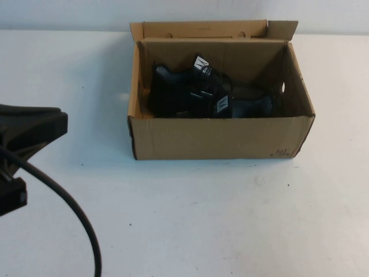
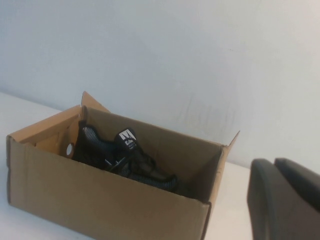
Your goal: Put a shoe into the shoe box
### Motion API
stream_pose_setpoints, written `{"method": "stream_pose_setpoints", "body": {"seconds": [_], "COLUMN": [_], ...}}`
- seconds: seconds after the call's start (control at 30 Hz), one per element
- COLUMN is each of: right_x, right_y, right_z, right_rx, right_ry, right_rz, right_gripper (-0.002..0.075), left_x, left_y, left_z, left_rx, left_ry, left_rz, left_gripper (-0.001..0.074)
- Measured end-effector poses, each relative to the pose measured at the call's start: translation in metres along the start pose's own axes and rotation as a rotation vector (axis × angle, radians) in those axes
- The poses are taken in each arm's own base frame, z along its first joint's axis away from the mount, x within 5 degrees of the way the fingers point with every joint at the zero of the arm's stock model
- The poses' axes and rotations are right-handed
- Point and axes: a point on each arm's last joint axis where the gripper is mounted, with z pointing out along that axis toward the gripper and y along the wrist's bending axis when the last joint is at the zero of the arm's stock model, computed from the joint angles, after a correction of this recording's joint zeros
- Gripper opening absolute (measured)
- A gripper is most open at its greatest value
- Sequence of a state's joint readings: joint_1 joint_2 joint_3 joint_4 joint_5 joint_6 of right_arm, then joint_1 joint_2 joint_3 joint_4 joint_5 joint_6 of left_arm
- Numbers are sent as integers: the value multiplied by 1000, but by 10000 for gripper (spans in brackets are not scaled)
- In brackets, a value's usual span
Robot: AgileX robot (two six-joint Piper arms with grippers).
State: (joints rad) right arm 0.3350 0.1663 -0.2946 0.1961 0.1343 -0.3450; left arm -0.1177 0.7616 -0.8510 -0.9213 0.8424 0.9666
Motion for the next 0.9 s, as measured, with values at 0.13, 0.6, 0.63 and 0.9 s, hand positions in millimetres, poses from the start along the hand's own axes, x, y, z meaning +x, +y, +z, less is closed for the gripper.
{"method": "stream_pose_setpoints", "body": {"seconds": [0.13,0.6,0.63,0.9], "right_x": [0,0,0,0], "right_y": [0,0,0,0], "right_z": [0,0,0,0], "right_rx": [0,0,0,0], "right_ry": [0,0,0,1], "right_rz": [0,0,0,0], "right_gripper": [-16,-16,-16,-16], "left_x": [0,1,2,-4], "left_y": [0,1,1,-4], "left_z": [0,0,0,-15], "left_rx": [0,-10,-13,-81], "left_ry": [0,15,20,-57], "left_rz": [0,61,68,117], "left_gripper": [-1,-1,-1,-1]}}
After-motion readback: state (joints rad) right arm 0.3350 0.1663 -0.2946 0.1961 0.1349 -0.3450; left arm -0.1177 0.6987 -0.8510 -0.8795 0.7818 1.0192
